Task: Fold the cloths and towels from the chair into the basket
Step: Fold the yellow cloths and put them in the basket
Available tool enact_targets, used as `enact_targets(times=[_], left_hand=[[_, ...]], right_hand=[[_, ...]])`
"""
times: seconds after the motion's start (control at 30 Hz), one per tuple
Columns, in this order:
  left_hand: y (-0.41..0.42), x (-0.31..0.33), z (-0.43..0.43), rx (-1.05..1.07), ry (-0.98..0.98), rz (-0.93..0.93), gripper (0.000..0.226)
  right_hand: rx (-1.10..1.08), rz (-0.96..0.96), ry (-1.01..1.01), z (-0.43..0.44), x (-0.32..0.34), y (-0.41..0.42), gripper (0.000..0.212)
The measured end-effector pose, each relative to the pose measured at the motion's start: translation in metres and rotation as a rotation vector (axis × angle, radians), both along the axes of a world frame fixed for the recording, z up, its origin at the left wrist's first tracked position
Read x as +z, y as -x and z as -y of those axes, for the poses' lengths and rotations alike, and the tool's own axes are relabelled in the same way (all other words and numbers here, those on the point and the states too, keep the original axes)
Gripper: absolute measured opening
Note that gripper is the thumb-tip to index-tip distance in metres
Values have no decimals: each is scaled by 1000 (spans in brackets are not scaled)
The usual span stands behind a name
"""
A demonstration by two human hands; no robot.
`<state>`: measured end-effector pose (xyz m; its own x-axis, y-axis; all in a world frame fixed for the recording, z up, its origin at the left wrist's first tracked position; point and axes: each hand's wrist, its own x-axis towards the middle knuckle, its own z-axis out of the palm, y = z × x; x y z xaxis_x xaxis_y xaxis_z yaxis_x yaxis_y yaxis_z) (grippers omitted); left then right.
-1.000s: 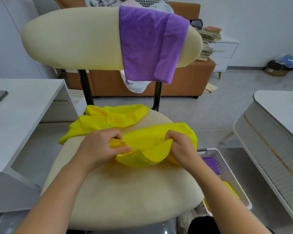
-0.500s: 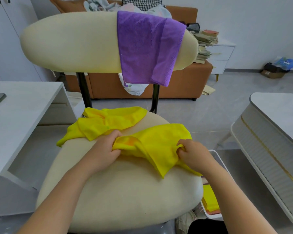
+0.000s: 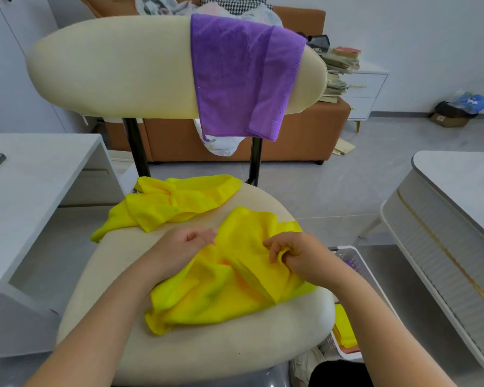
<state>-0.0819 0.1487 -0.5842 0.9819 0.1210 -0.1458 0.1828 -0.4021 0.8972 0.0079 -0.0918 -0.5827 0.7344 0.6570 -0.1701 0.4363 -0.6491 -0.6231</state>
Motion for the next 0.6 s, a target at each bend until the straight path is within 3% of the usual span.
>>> enact_targets(times=[0.03,0.1,0.2,0.33,0.5,0.6], left_hand=[[-5,-5,2,124,-121,97,41],[-13,-12,5,290,-275,109,12],[-22,-20,4,260,-213,-181,11],[-19,-6,11,68,283,-414,5],[-5,18,14,49,754,-387,29],[-1,23,16,76,888,-294,21]], right_hand=[[-11,12,-6,1,-1,0,50],[-38,47,9,2,-5,0,50],[-39,81,75,4,-9,-1,56],[49,69,149,3,-10,-1,61],[135,87,255,-1,-6,1,63],[143,95,282,-1,-7,-1,63]])
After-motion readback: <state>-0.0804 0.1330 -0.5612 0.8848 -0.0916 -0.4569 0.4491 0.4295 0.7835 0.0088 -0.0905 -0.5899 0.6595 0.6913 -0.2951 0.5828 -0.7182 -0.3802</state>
